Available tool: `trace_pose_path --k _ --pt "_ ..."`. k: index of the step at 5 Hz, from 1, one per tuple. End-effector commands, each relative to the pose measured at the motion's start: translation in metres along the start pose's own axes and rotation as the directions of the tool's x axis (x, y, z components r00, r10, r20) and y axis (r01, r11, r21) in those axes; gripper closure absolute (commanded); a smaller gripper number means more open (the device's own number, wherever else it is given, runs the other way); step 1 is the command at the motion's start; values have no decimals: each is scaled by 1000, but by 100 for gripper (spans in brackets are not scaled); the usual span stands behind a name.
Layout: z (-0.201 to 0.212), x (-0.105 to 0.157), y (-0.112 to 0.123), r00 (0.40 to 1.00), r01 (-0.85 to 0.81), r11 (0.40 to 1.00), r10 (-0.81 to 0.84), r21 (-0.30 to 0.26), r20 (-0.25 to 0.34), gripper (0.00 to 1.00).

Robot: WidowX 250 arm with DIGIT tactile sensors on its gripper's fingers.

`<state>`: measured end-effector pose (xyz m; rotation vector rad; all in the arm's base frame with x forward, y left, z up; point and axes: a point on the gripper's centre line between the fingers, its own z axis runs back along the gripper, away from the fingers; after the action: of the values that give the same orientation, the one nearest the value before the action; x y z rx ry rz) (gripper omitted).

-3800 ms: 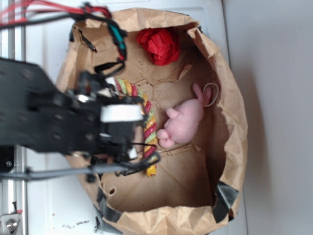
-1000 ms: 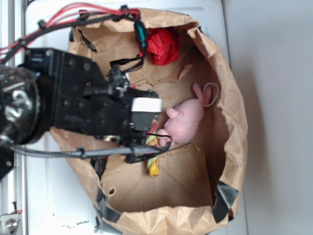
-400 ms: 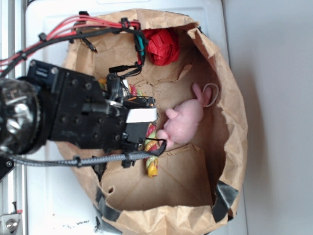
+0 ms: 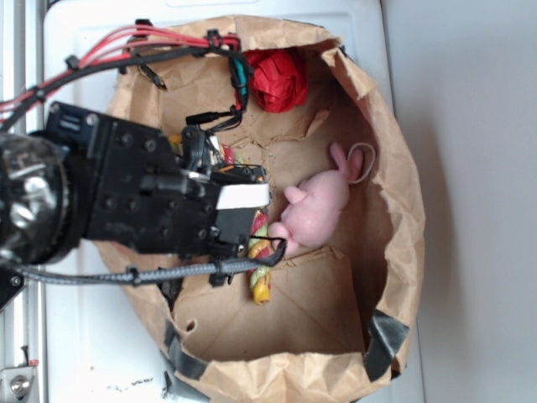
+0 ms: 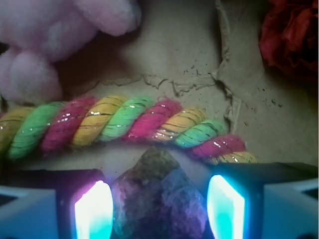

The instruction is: Grab the rock.

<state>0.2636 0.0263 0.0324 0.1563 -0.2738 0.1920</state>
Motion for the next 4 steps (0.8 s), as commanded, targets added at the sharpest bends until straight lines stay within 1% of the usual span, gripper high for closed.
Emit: trace_pose_path --k 1,2,3,4 --pt "65 26 5 999 -35 993 38 -113 20 100" --pt "82 34 7 999 -53 987 51 -152 -20 100" --pt "79 31 25 997 -71 972 65 -226 -36 100" --pt "130 38 9 997 -74 948 69 -309 -29 100"
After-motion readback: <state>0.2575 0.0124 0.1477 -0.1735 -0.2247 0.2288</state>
